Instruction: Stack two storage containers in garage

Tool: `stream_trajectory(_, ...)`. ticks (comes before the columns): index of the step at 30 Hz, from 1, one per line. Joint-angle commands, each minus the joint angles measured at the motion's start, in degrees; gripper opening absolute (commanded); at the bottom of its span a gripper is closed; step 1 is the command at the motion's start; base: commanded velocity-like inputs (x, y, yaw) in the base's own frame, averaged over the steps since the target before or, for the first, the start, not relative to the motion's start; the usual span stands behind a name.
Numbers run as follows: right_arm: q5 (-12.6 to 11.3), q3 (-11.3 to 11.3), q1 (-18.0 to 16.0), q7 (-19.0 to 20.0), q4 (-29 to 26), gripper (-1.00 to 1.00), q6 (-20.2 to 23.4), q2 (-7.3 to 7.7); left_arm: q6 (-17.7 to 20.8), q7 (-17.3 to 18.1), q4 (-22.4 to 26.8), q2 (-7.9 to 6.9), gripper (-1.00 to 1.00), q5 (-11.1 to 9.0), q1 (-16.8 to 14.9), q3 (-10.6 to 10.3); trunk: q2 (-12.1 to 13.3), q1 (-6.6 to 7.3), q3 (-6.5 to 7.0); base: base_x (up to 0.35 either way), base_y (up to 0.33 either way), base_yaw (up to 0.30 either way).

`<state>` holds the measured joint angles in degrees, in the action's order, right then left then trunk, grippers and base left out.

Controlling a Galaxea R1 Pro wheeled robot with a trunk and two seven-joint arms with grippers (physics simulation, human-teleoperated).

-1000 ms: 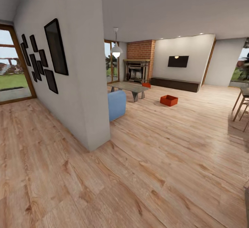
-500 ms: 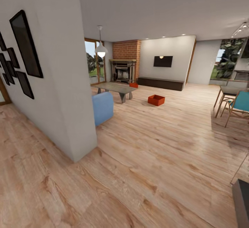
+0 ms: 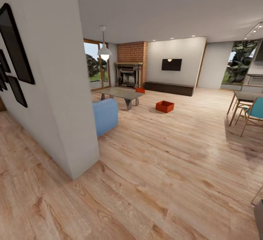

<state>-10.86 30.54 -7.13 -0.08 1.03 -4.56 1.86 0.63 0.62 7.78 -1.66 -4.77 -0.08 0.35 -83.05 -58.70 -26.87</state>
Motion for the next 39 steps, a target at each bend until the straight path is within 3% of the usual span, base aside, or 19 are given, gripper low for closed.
stream_trajectory(1,-0.6,0.5,0.0,0.0,0.1,1.00,-0.3,-0.02,0.1,0.1,0.0,0.00,1.00,-0.5,0.0,0.0,0.0,-0.03,-0.06,0.323,0.000,0.000)
stream_trajectory(14,0.3,0.9,-0.1,0.0,0.1,1.00,-0.3,0.07,0.1,0.1,-0.1,0.08,1.00,-0.6,0.0,0.1,0.0,-0.03,-0.06,0.323,0.000,0.000)
stream_trajectory(39,-0.2,0.8,-0.1,0.0,0.1,1.00,-0.4,0.01,0.2,0.1,-0.2,0.08,1.00,-0.5,0.0,0.0,0.0,-0.03,-0.06,0.323,0.000,0.000)
